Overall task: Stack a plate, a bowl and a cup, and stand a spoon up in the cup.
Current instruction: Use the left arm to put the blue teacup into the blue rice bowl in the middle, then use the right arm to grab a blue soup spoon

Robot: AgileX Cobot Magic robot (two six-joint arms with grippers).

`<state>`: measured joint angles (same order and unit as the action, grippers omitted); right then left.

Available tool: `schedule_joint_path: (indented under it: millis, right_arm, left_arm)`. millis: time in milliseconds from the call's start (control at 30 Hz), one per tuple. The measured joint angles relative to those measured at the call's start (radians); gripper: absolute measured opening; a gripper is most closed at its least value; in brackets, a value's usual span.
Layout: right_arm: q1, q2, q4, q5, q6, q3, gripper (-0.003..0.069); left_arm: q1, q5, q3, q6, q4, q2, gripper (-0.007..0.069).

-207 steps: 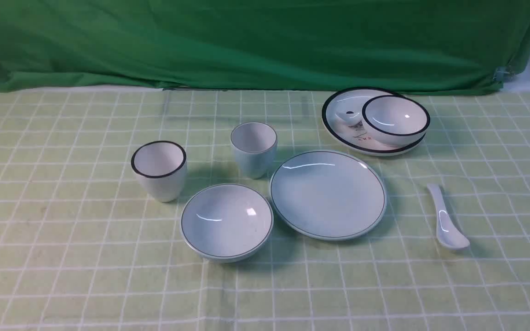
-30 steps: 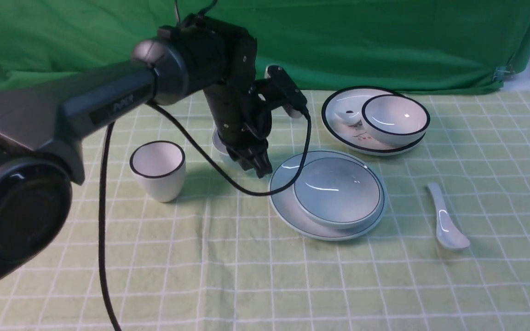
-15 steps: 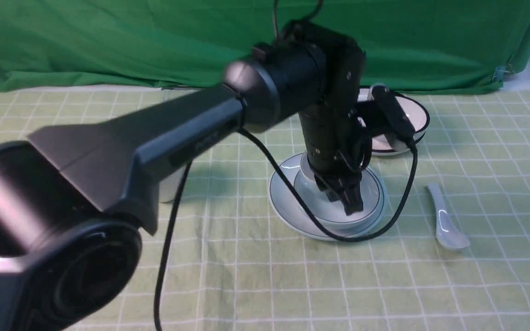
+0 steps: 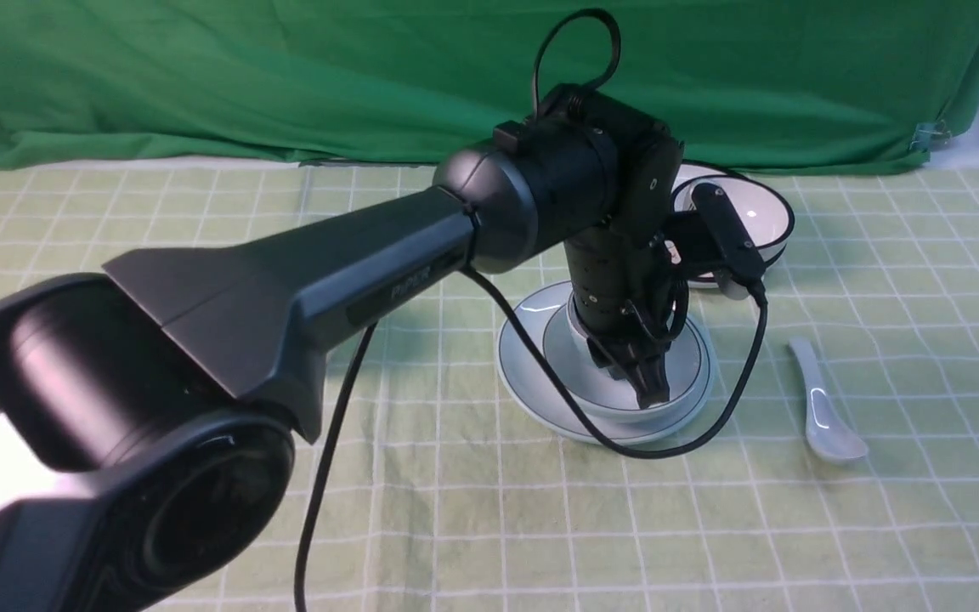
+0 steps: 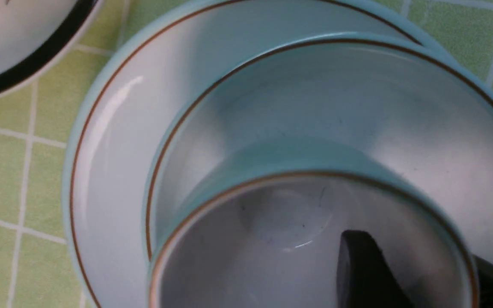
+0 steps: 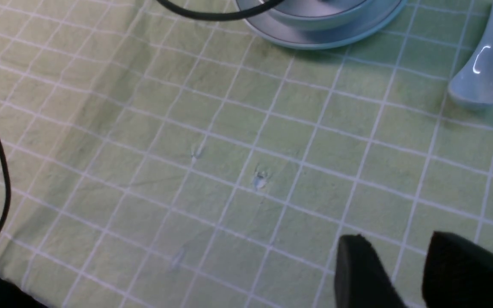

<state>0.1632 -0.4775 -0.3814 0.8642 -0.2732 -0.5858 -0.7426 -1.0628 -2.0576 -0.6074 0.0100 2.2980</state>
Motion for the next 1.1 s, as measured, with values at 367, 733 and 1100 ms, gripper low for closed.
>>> schedule_joint_path:
  millis: [367,733,1100]
  right_arm:
    - [0.000,-0.249,0.122,-0.020,0.077,-0.090,0.0449]
    - [0.000,-0.955,0.186,-0.204,0.124,-0.396,0.0448]
    - [-0.050,-1.443,0.253,-0.234,0.184,-0.748,0.0448]
  left_arm:
    - [0.000,-0.049,0.000,0.073,-0.004,-0.114,0.0555]
    - [0.000,-0.139,0.191,0.327,-0.023,-0.644,0.0051]
    - [0.000,0.255,0.960,0.442,-0.010,-1.348,0.0000]
